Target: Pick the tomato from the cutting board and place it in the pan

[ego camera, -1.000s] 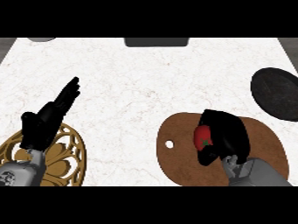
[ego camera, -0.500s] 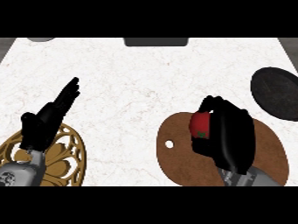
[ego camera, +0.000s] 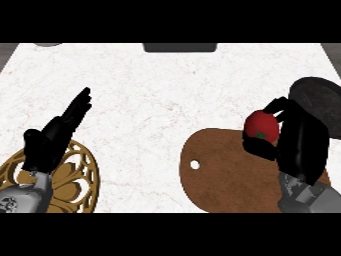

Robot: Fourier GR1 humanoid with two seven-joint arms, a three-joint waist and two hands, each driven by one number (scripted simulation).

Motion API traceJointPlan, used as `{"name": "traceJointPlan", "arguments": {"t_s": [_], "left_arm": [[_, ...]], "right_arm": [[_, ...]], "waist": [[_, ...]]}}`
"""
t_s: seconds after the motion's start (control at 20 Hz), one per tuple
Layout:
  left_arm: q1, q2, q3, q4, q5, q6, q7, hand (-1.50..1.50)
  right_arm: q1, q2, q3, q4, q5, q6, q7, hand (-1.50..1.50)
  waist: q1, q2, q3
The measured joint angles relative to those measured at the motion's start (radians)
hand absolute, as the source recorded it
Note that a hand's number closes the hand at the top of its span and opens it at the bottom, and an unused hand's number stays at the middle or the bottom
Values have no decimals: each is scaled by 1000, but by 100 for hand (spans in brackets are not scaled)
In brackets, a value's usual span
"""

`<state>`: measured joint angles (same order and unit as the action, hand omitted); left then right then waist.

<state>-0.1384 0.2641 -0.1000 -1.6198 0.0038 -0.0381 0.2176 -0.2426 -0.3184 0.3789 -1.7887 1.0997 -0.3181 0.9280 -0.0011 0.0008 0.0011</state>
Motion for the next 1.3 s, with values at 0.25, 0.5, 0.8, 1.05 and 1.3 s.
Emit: {"name": "traceJointPlan", "arguments": {"t_s": [0.25, 0.5, 0.8, 1.05, 1.3], "left_arm": [[6, -8, 10, 18, -2, -18, -22, 0], [10, -9, 19, 26, -7, -36, -36, 0], [3, -29, 21, 29, -22, -35, -39, 0], [-19, -42, 18, 28, -37, -38, -17, 0], [-4, -48, 19, 14, -43, -46, -17, 0]], "right_arm": [[-10, -41, -153, 172, -132, -119, -186, 150], [-48, -94, -283, 382, -207, -208, -351, 150], [-153, -131, -413, 708, -317, -305, -603, 150], [-261, -158, -509, 985, -404, -362, -827, 150], [-351, -175, -593, 1223, -465, -416, -1017, 150]], "waist": [[4, 1, 0], [9, 2, 0], [14, 3, 0], [19, 6, 1], [26, 7, 1]]}}
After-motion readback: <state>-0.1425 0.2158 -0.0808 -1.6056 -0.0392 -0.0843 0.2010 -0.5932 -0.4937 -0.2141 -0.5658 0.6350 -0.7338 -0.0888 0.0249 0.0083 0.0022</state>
